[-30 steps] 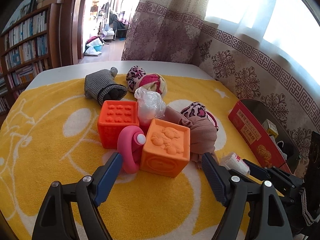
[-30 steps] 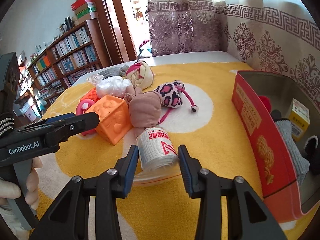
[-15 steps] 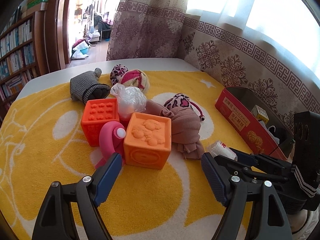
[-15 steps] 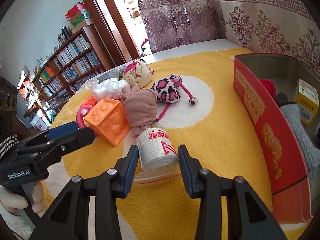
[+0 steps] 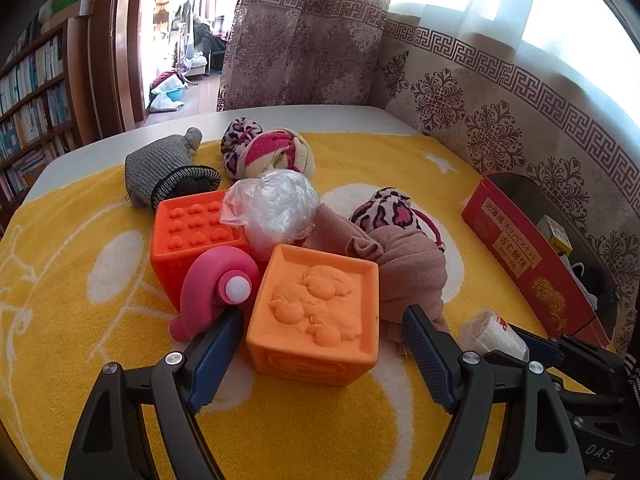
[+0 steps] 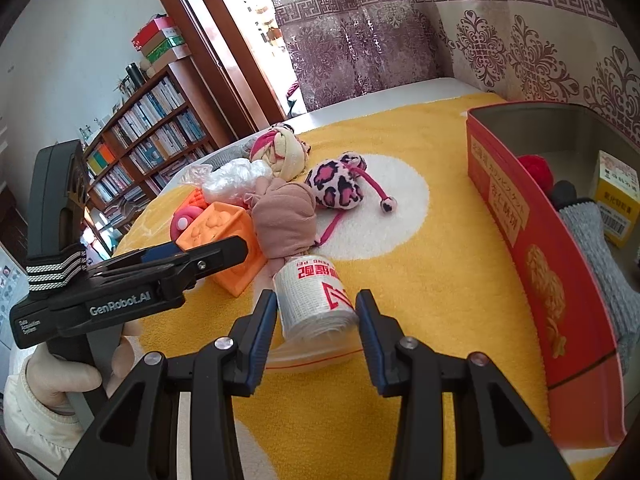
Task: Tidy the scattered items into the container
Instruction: 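Grasp the orange block with the left gripper while the right gripper grasps the tape roll, then carry the tape roll and orange block into the red tin box and release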
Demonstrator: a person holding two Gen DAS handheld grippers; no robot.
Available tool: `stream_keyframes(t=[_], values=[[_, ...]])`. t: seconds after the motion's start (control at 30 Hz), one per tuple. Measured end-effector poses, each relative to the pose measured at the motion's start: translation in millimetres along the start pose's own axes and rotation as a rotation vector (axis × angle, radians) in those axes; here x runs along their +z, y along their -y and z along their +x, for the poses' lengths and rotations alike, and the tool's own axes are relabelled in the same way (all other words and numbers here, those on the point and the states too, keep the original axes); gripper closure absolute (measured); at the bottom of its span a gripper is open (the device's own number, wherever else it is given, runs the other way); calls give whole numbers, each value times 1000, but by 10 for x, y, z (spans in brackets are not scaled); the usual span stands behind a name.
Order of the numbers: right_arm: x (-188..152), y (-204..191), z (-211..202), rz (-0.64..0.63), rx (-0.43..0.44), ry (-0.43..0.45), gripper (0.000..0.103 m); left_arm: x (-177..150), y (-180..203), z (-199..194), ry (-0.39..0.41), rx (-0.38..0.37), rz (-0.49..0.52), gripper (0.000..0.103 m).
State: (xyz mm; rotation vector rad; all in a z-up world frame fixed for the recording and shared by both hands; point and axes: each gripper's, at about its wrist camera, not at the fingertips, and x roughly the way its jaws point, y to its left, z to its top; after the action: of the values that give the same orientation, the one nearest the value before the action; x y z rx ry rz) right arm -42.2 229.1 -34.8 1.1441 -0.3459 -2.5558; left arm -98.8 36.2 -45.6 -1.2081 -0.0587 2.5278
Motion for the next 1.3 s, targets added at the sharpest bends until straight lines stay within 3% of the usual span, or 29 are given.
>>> stream_keyframes(t=[0.1,0.13,0.17,0.2,0.33,0.53,0.87,1.1,1.3], values=[[2,9,7,2,4,-2,59,-29,69,29,24,28,35,21],[4,14,9,3,5,-3,59,-37,79,32,27,30,39,29],[5,17,10,4,6,-4,59,-37,78,40,24,35,39,44],[5,19,11,5,7,-4,59,-34,60,46,21,40,33,49],[6,25,16,13,16,-5,59,-37,-32,-12,32,9,-28,49],[14,41,4,19,25,6,59,-28,21,-191,66,7,-41,49],[19,-30,-170,-18,30,106,59,-5,155,-542,131,-28,-55,49],[56,-44,-585,-73,-66,230,59,42,306,-762,176,-42,-39,49],[172,298,-1117,-11,-168,359,59,104,559,-797,185,-70,-3,49]])
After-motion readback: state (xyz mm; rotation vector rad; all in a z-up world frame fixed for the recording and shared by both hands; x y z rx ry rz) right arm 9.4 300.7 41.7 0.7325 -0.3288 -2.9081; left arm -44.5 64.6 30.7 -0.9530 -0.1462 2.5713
